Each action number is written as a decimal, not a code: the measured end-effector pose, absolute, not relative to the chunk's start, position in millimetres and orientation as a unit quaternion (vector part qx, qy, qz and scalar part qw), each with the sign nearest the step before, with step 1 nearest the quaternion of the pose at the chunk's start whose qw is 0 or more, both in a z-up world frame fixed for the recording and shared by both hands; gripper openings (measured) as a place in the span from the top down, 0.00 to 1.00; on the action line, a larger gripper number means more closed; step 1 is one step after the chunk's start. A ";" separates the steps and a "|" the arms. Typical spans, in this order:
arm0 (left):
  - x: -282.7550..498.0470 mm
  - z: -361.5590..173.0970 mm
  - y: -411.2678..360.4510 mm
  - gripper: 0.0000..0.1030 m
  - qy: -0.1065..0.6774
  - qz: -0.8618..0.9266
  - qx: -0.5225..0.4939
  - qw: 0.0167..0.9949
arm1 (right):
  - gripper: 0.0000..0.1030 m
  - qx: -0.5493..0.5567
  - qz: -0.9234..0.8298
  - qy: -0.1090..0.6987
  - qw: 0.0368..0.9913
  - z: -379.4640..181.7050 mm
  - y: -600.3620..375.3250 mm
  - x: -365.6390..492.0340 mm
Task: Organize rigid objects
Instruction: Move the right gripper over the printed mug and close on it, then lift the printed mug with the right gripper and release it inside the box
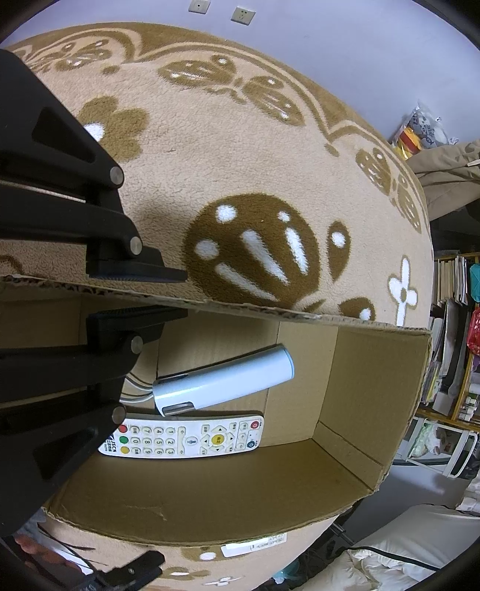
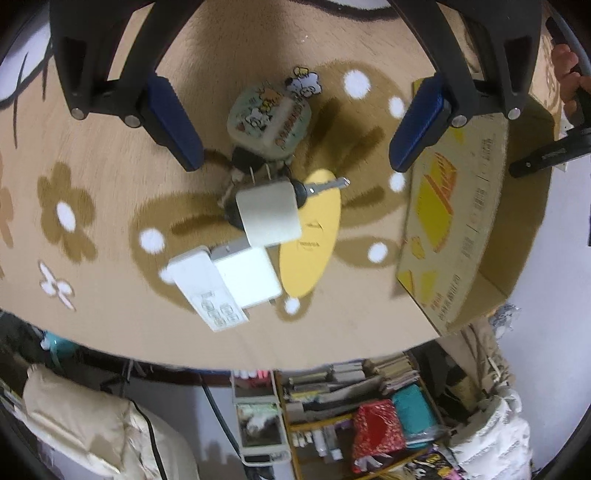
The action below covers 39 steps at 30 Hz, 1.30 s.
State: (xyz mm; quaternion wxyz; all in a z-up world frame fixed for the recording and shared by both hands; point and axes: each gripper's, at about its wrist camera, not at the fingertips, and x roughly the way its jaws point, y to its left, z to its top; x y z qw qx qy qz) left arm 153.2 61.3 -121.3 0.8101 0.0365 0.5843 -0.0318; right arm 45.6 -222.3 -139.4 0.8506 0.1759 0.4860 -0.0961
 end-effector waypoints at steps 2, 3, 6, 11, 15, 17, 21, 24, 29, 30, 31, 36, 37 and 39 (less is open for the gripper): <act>153.2 -121.3 60.9 0.88 0.584 -0.032 0.037 0.810 | 0.00 0.180 -0.099 0.491 0.847 -146.2 -222.6 44.1; 153.1 -121.4 61.0 0.88 0.584 -0.032 0.037 0.810 | 0.00 0.184 -0.100 0.493 0.845 -149.3 -222.7 43.8; 152.8 -121.0 60.4 0.88 0.584 -0.031 0.040 0.810 | 0.16 0.207 -0.098 0.508 0.831 -161.9 -226.4 42.9; 152.2 -120.7 59.8 0.88 0.584 -0.031 0.041 0.810 | 0.20 0.224 -0.102 0.526 0.814 -177.4 -228.5 41.9; 151.3 -120.5 59.0 0.88 0.584 -0.031 0.041 0.810 | 0.20 0.229 -0.105 0.538 0.804 -186.9 -226.3 43.5; 151.2 -120.3 59.2 0.88 0.584 -0.031 0.041 0.810 | 0.20 0.234 -0.108 0.543 0.799 -191.8 -225.7 43.8; 151.3 -120.5 58.9 0.88 0.584 -0.031 0.040 0.810 | 0.38 0.224 -0.118 0.547 0.798 -196.4 -224.5 44.2; 151.4 -120.5 59.2 0.88 0.584 -0.031 0.040 0.810 | 0.38 0.233 -0.117 0.543 0.798 -194.8 -226.9 42.8; 151.3 -120.1 61.3 0.88 0.586 -0.029 0.029 0.809 | 0.38 0.238 -0.112 0.527 0.808 -183.9 -232.7 36.7; 151.6 -120.2 62.2 0.88 0.586 -0.030 0.028 0.809 | 0.38 0.232 -0.112 0.523 0.813 -180.4 -231.5 36.7; 151.4 -120.2 62.5 0.88 0.586 -0.030 0.028 0.809 | 0.38 0.224 -0.113 0.517 0.818 -175.8 -230.0 36.0; 151.7 -120.3 61.7 0.88 0.586 -0.029 0.035 0.809 | 0.38 0.217 -0.106 0.499 0.832 -160.9 -223.7 37.2; 151.6 -120.5 62.1 0.88 0.586 -0.029 0.034 0.809 | 0.38 0.216 -0.104 0.497 0.834 -159.0 -222.9 37.6; 151.8 -120.6 61.7 0.88 0.586 -0.030 0.033 0.809 | 0.38 0.213 -0.102 0.491 0.838 -154.4 -221.1 36.8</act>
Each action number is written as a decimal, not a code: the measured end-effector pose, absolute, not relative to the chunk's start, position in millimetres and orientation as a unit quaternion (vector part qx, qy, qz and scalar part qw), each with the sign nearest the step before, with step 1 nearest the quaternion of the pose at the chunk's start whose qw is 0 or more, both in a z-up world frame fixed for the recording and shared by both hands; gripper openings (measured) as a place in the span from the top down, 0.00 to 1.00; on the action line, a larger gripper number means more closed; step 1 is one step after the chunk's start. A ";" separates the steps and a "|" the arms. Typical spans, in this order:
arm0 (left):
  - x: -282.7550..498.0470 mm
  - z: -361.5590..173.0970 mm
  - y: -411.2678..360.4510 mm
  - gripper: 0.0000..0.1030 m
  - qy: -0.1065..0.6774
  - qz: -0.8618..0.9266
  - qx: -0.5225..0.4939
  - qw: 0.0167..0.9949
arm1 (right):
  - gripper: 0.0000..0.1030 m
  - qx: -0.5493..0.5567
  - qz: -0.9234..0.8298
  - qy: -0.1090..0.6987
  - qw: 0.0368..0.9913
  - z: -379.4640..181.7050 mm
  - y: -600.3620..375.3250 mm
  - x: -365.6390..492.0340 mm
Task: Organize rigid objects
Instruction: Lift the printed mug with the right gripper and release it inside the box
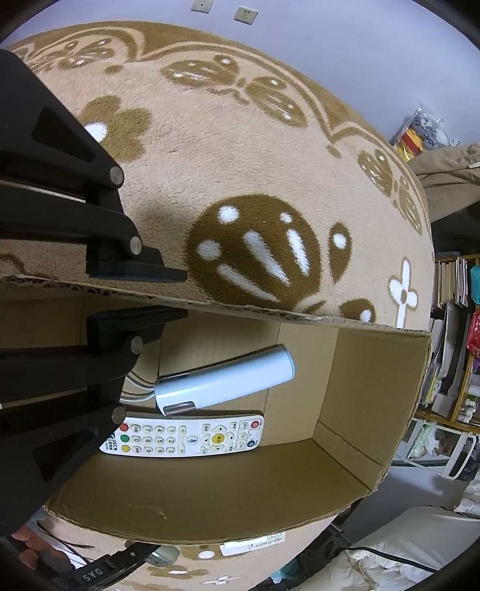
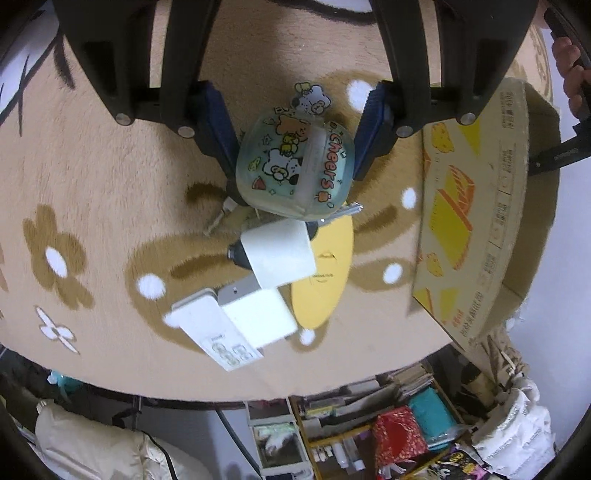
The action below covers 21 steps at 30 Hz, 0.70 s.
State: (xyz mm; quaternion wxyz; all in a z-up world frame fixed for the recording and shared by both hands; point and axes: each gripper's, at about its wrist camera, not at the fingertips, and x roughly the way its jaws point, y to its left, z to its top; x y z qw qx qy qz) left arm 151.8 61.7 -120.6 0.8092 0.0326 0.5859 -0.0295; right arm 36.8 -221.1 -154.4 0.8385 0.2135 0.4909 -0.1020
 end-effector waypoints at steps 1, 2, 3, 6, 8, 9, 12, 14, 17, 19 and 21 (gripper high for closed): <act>151.8 -120.4 61.6 0.88 0.586 -0.030 0.032 0.809 | 0.38 0.214 -0.102 0.487 0.841 -152.0 -220.9 36.1; 151.6 -120.3 61.4 0.88 0.586 -0.030 0.032 0.809 | 0.38 0.216 -0.100 0.483 0.843 -148.9 -221.1 34.2; 151.6 -120.4 61.5 0.88 0.586 -0.030 0.032 0.809 | 0.38 0.218 -0.099 0.480 0.844 -146.4 -220.8 33.3; 151.4 -119.8 61.3 0.88 0.586 -0.029 0.034 0.809 | 0.38 0.220 -0.095 0.469 0.850 -137.5 -220.0 31.2; 151.3 -119.8 61.2 0.88 0.586 -0.030 0.034 0.809 | 0.38 0.221 -0.091 0.461 0.854 -130.5 -218.8 33.9; 151.3 -119.8 61.1 0.88 0.586 -0.030 0.034 0.809 | 0.38 0.222 -0.089 0.457 0.857 -127.3 -218.5 33.9; 151.1 -119.5 61.2 0.88 0.585 -0.030 0.034 0.809 | 0.38 0.221 -0.083 0.446 0.863 -116.7 -217.0 37.2; 151.4 -119.6 61.2 0.88 0.586 -0.030 0.034 0.809 | 0.38 0.220 -0.078 0.441 0.867 -109.5 -213.1 38.7; 151.2 -119.6 61.1 0.88 0.586 -0.030 0.032 0.809 | 0.38 0.215 -0.068 0.434 0.872 -100.1 -206.1 42.2; 151.4 -119.3 60.2 0.88 0.586 -0.030 0.031 0.809 | 0.38 0.211 -0.061 0.430 0.876 -94.2 -200.7 45.0; 151.5 -119.2 60.0 0.88 0.586 -0.030 0.032 0.809 | 0.38 0.206 -0.054 0.426 0.879 -88.3 -195.5 49.4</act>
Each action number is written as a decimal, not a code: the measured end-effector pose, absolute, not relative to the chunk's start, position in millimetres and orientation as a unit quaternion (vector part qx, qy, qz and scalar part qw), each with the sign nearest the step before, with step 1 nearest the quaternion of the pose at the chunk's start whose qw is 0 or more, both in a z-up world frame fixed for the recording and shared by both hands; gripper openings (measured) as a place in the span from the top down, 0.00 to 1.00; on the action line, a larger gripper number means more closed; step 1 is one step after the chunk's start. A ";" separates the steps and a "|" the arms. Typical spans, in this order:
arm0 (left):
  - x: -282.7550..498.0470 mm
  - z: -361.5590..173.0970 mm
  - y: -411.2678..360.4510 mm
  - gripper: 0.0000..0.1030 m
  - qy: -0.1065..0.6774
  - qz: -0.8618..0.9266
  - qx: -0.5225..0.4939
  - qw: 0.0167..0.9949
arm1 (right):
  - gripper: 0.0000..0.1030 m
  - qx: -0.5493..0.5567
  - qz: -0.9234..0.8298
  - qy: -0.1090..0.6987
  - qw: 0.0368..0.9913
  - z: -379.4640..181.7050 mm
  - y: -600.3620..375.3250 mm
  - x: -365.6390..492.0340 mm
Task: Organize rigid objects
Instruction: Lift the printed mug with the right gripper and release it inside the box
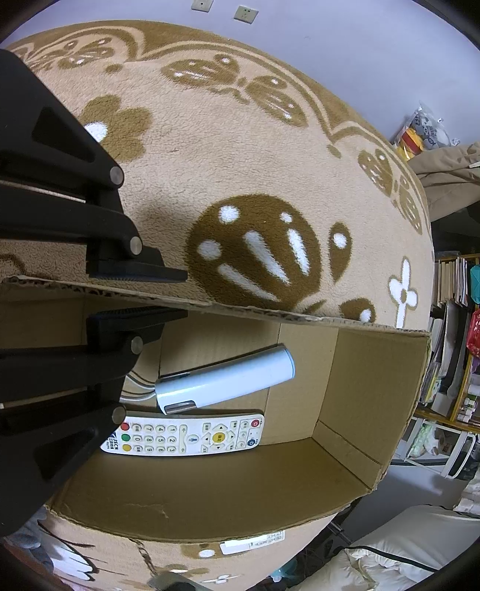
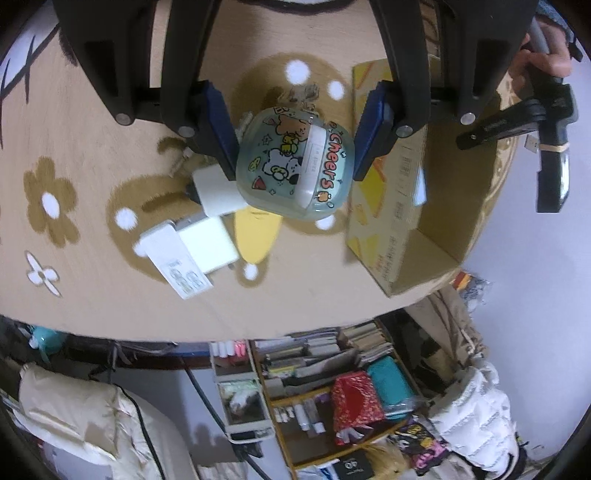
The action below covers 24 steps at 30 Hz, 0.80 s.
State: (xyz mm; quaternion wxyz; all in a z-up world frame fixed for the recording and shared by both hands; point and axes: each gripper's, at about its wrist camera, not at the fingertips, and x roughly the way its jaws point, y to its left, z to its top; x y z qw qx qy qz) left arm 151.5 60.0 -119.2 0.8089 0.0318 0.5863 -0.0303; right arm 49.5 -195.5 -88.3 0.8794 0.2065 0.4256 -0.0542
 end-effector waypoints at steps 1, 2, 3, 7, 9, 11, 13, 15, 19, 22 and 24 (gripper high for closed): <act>151.6 -119.1 60.1 0.88 0.586 -0.030 0.032 0.809 | 0.38 0.203 -0.051 0.424 0.881 -85.5 -193.6 52.3; 151.7 -119.0 60.1 0.88 0.586 -0.030 0.032 0.809 | 0.38 0.200 -0.048 0.421 0.883 -81.2 -190.8 56.2; 151.7 -119.0 60.1 0.88 0.586 -0.031 0.031 0.809 | 0.38 0.197 -0.044 0.419 0.885 -78.2 -188.3 59.1; 151.8 -119.0 59.9 0.88 0.586 -0.031 0.031 0.809 | 0.38 0.192 -0.024 0.410 0.892 -63.6 -180.3 73.0; 151.7 -118.9 60.1 0.88 0.586 -0.031 0.031 0.809 | 0.38 0.189 -0.016 0.402 0.896 -52.6 -176.4 80.4; 151.8 -119.0 60.0 0.88 0.586 -0.031 0.031 0.809 | 0.38 0.188 -0.006 0.393 0.900 -40.0 -171.8 87.8; 151.6 -119.0 60.0 0.88 0.586 -0.031 0.031 0.809 | 0.38 0.183 -0.001 0.383 0.905 -28.0 -167.5 93.7; 151.8 -118.9 59.5 0.88 0.586 -0.031 0.032 0.809 | 0.38 0.176 0.006 0.372 0.911 -15.4 -162.2 100.9; 152.1 -118.8 59.9 0.88 0.586 -0.031 0.032 0.809 | 0.38 0.166 0.020 0.357 0.919 5.6 -150.0 113.9; 151.8 -118.8 59.7 0.88 0.585 -0.031 0.034 0.809 | 0.38 0.161 0.031 0.349 0.923 16.2 -139.8 123.3; 152.1 -118.6 59.2 0.88 0.585 -0.031 0.035 0.810 | 0.38 0.159 0.038 0.348 0.923 19.2 -132.5 129.7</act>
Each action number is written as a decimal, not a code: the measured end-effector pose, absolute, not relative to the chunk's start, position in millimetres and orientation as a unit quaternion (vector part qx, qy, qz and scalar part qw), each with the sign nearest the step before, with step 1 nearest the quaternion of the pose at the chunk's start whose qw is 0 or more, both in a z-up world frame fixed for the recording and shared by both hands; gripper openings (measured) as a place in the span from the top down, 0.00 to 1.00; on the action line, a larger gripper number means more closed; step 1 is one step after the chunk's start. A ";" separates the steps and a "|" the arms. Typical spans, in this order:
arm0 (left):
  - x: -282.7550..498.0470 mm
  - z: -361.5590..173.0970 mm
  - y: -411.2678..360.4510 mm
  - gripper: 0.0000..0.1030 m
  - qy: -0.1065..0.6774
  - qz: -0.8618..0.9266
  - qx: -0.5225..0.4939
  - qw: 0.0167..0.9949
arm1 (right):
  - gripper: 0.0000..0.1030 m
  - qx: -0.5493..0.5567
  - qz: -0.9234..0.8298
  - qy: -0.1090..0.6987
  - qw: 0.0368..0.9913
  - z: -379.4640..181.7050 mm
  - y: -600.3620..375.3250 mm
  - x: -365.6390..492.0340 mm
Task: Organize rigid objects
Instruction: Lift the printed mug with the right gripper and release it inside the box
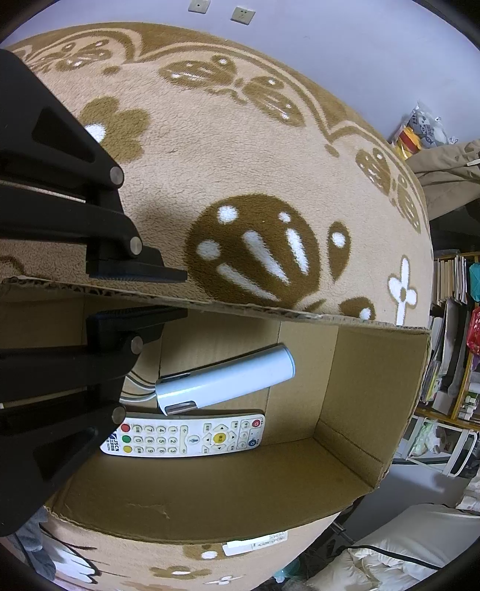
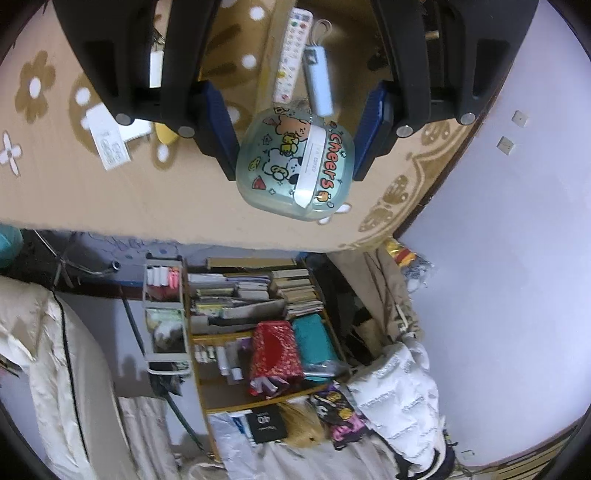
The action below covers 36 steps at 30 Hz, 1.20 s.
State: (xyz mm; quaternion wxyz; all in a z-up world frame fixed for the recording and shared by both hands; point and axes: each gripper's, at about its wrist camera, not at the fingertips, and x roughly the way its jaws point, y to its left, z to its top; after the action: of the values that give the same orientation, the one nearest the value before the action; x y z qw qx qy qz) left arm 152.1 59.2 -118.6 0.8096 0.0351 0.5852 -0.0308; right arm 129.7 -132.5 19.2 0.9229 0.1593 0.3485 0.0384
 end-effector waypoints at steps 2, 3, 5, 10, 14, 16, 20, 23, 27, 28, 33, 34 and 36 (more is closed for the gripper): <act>152.1 -118.5 58.9 0.88 0.585 -0.031 0.035 0.810 | 0.38 0.161 0.047 0.348 0.922 19.8 -126.6 134.6; 152.1 -118.4 58.8 0.88 0.585 -0.031 0.035 0.810 | 0.38 0.161 0.050 0.349 0.922 19.3 -124.7 135.3; 152.1 -118.5 58.9 0.88 0.585 -0.031 0.035 0.809 | 0.38 0.164 0.059 0.352 0.920 15.7 -119.8 139.1; 153.6 -119.4 61.9 0.88 0.587 -0.034 0.025 0.808 | 0.38 0.176 0.077 0.368 0.910 -0.8 -110.0 144.7; 154.2 -120.1 64.3 0.88 0.588 -0.037 0.020 0.808 | 0.38 0.186 0.084 0.390 0.898 -24.2 -103.3 148.1; 154.5 -120.6 64.6 0.88 0.587 -0.037 0.022 0.808 | 0.38 0.183 0.082 0.401 0.894 -36.5 -99.1 149.2; 154.9 -121.4 66.1 0.88 0.587 -0.038 0.020 0.808 | 0.38 0.182 0.077 0.427 0.882 -60.5 -95.6 152.0; 155.6 -121.8 66.3 0.88 0.589 -0.038 0.019 0.807 | 0.38 0.183 0.073 0.446 0.873 -75.5 -96.3 154.4; 155.4 -121.6 66.1 0.88 0.589 -0.038 0.017 0.807 | 0.38 0.193 0.066 0.455 0.867 -82.4 -100.4 153.6; 155.0 -121.5 65.9 0.88 0.589 -0.039 0.017 0.807 | 0.38 0.193 0.066 0.455 0.867 -82.3 -100.6 153.5; 155.0 -121.9 65.6 0.88 0.589 -0.038 0.019 0.807 | 0.38 0.177 0.061 0.461 0.867 -83.9 -99.0 152.2; 155.0 -122.1 65.7 0.88 0.589 -0.038 0.019 0.807 | 0.38 0.174 0.060 0.462 0.868 -84.3 -98.4 151.9; 154.9 -122.2 66.2 0.88 0.590 -0.040 0.015 0.807 | 0.38 0.168 0.060 0.467 0.866 -87.0 -97.9 150.6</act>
State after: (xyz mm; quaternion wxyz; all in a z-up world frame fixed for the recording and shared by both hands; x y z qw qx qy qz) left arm 154.9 66.2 -122.2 0.8066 0.0152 0.5895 -0.0395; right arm 150.6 -97.9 -87.0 0.8661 0.1681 0.4670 0.0598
